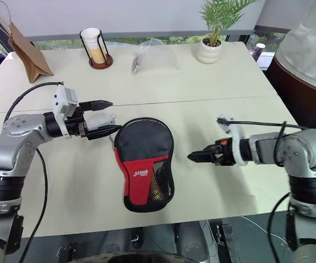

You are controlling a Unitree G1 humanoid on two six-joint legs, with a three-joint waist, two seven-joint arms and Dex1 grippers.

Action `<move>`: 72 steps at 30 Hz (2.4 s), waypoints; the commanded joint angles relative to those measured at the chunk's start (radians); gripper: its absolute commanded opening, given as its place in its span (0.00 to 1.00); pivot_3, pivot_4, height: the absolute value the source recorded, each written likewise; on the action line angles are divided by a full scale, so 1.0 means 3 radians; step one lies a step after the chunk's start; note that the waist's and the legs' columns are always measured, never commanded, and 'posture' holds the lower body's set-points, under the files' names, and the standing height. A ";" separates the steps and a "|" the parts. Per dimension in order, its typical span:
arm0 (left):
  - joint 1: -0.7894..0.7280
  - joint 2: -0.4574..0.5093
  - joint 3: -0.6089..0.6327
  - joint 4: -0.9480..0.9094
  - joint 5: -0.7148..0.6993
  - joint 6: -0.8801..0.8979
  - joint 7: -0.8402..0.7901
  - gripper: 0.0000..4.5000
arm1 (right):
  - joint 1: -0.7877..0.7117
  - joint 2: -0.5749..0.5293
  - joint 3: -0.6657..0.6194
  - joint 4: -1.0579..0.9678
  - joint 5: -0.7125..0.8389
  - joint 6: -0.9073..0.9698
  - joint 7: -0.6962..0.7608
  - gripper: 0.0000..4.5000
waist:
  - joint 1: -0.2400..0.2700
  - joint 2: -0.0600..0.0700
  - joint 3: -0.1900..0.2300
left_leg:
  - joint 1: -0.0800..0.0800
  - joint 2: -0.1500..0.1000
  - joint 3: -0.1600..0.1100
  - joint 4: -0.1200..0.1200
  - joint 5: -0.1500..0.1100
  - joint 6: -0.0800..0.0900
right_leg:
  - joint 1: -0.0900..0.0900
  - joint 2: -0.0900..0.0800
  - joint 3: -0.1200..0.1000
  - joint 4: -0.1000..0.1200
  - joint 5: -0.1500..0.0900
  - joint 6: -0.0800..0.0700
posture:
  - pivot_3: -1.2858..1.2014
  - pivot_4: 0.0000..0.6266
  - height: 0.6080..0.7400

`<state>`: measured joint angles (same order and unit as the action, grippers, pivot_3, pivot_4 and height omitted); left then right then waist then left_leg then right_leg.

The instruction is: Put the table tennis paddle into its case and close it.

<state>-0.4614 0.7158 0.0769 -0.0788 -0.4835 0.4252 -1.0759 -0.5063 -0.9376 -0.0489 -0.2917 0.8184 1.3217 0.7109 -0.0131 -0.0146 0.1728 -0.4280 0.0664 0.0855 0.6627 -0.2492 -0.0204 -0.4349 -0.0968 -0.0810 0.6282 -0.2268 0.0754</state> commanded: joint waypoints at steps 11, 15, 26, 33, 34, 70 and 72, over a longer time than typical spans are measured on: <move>-0.0140 0.0555 0.0098 0.0458 0.0438 -0.0535 -0.0198 1.00 | -0.0582 0.1066 0.1255 0.0327 -0.1511 -0.2671 0.0654 0.99 | 0.0008 -0.0002 0.0001 | -0.0002 0.0002 0.0001 0.0001 0.0000 -0.0001 | -0.0002 0.0003 0.0000 0.0001 0.0004 0.0002 | 0.52 0.24 1.00; -0.0174 0.0647 0.0117 0.0593 0.0452 -0.0559 -0.0285 1.00 | -0.0668 0.1517 0.1450 0.0745 -0.1662 -0.2804 0.0721 0.99 | 0.0007 -0.0002 0.0002 | -0.0003 0.0002 0.0002 0.0002 0.0001 -0.0001 | -0.0003 0.0003 0.0000 0.0003 0.0006 0.0005 | 0.52 0.24 1.00; -0.0201 0.0778 0.0090 0.1063 0.0548 -0.0682 -0.0544 1.00 | -0.0796 0.2263 0.1646 0.2158 -0.2213 -0.3367 0.0728 0.99 | 0.0004 -0.0002 0.0002 | -0.0002 0.0002 0.0004 0.0002 0.0002 -0.0002 | -0.0003 0.0004 0.0000 0.0007 0.0007 0.0006 | 0.52 0.24 1.00; -0.0348 0.0781 -0.0079 0.1417 0.0783 -0.0987 -0.0746 1.00 | -0.0815 0.2332 0.1823 0.2571 -0.2636 -0.3573 0.0734 0.99 | -0.0005 0.0000 0.0000 | 0.0008 0.0003 0.0004 0.0002 0.0002 -0.0003 | 0.0004 0.0004 0.0000 0.0011 0.0007 0.0006 | 0.52 0.24 1.00; -0.0375 0.0776 -0.0114 0.1481 0.0831 -0.1048 -0.0763 1.00 | -0.0810 0.2334 0.1831 0.2586 -0.2670 -0.3585 0.0732 0.99 | -0.0006 -0.0001 -0.0001 | 0.0008 0.0003 0.0004 0.0002 0.0002 -0.0003 | 0.0004 0.0005 0.0000 0.0012 0.0007 0.0006 | 0.52 0.24 1.00; -0.2034 -0.0438 -0.0620 0.4317 0.1929 -0.2421 0.0167 0.02 | -0.0305 0.2099 0.1741 0.1598 -0.2795 -0.2480 0.0581 1.00 | 0.0021 -0.0007 -0.0009 | 0.0015 0.0000 -0.0001 0.0011 0.0003 -0.0004 | 0.0020 0.0002 -0.0004 0.0013 0.0008 0.0007 | 0.52 0.24 1.00; -0.2139 -0.0548 -0.0636 0.4412 0.2008 -0.2443 0.0359 0.02 | -0.0250 0.2042 0.1732 0.1442 -0.2792 -0.2300 0.0558 1.00 | 0.0023 -0.0007 -0.0009 | 0.0015 0.0000 -0.0001 0.0011 0.0003 -0.0004 | 0.0020 0.0001 -0.0005 0.0012 0.0008 0.0007 | 0.52 0.24 1.00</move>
<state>-1.0591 0.5579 -0.1154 1.2408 0.1032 -0.2893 -1.0321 -0.6312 -0.2786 0.4307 0.1172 0.0213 0.5417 0.8803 -0.0063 -0.0167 0.1701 -0.4238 0.0663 0.0853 0.6660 -0.2484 -0.0215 -0.4288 -0.0965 -0.0825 0.6317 -0.2245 0.0776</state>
